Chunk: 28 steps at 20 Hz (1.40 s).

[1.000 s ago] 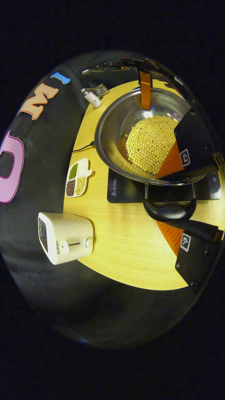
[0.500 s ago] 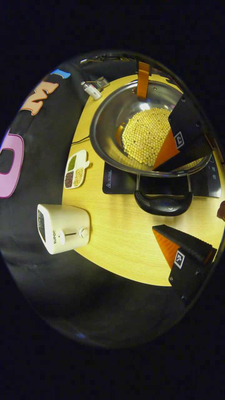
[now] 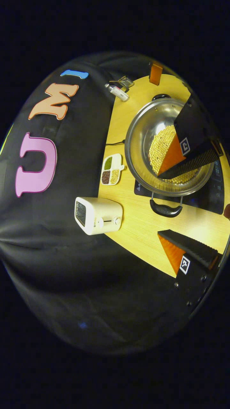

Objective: First push the handle of the pot to place it horizontally, then grasp the pot with both hands and set it on the induction cooktop.

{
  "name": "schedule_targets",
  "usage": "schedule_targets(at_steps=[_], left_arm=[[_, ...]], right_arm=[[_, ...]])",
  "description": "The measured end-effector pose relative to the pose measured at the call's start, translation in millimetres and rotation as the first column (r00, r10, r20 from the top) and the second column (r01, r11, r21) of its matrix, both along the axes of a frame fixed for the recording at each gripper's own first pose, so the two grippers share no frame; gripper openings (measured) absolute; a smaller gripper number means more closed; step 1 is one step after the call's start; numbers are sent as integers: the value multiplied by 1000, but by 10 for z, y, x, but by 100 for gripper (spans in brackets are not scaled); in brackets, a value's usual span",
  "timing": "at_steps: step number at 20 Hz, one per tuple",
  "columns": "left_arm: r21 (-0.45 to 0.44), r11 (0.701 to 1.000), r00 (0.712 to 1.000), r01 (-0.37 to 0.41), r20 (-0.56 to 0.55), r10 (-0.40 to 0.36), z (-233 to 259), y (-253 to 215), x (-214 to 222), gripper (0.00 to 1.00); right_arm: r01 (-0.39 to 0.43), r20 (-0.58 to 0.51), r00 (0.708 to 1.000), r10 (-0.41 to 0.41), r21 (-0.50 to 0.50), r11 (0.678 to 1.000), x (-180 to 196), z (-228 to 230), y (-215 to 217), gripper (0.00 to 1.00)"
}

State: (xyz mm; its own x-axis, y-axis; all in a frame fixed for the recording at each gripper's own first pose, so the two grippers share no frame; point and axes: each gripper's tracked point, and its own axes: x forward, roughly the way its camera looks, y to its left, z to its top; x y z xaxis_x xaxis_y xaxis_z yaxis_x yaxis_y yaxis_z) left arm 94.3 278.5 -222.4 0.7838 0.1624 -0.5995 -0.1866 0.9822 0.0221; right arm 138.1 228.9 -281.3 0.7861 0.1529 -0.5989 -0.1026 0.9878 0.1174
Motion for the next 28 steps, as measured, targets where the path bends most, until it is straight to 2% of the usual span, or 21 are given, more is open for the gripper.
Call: schedule_targets(at_steps=[1,2,3,5,6,7,8,12,13,14,16,17,22,23,24,25,26,28], left_arm=[[6,1000,1000,-17,21,17,100,-83,-74,98],[14,999,998,-35,47,35,209,-168,-145,98],[19,998,996,-54,67,52,310,-285,-219,97],[31,996,991,-87,108,84,521,-549,-387,97],[39,994,987,-101,132,95,634,-689,-458,97],[46,993,982,-112,161,104,751,-840,-524,97],[49,992,976,-117,191,106,862,-1015,-567,97],[63,994,950,-88,304,65,1339,-1796,-713,96],[85,993,940,-81,338,48,1468,-1967,-748,94],[107,991,929,-77,369,32,1581,-2108,-771,96],[127,991,905,-44,425,-14,1793,-2450,-786,96],[122,992,892,-26,451,-33,1875,-2631,-777,94],[97,995,823,26,562,-76,2179,-3294,-780,96],[102,994,816,34,572,-86,2202,-3414,-786,96],[115,993,817,35,568,-95,2191,-3501,-814,96],[125,991,815,38,570,-103,2177,-3579,-828,93],[124,991,806,51,581,-114,2197,-3690,-843,96],[100,992,790,76,601,-121,2219,-3918,-849,96]], right_arm=[[-4,26,1000,4,-12,1000,-39,96,-86,93],[-14,52,999,14,-14,1000,-91,196,-145,93],[-30,78,996,30,-10,1000,-145,314,-202,100],[-71,121,990,71,1,997,-234,541,-335,100],[-91,149,985,90,-3,996,-281,681,-445,93],[-103,185,977,105,-17,994,-314,833,-571,93],[-113,221,968,118,-34,993,-343,994,-710,100],[-133,347,924,158,-94,987,-569,1581,-1222,100],[-127,378,912,158,-107,986,-622,1715,-1368,93],[-119,406,900,156,-116,986,-686,1829,-1516,93],[-103,452,880,143,-111,988,-779,2043,-1786,93],[-96,469,873,131,-97,991,-841,2136,-1899,93],[-29,545,836,69,-82,996,-1027,2351,-2458,93],[-20,555,830,60,-78,997,-1069,2378,-2526,100],[-8,563,825,49,-74,997,-1099,2405,-2601,93],[4,571,820,37,-69,998,-1131,2424,-2674,93],[15,576,817,26,-66,998,-1153,2431,-2740,93],[40,581,814,2,-61,997,-1196,2455,-2867,93]])
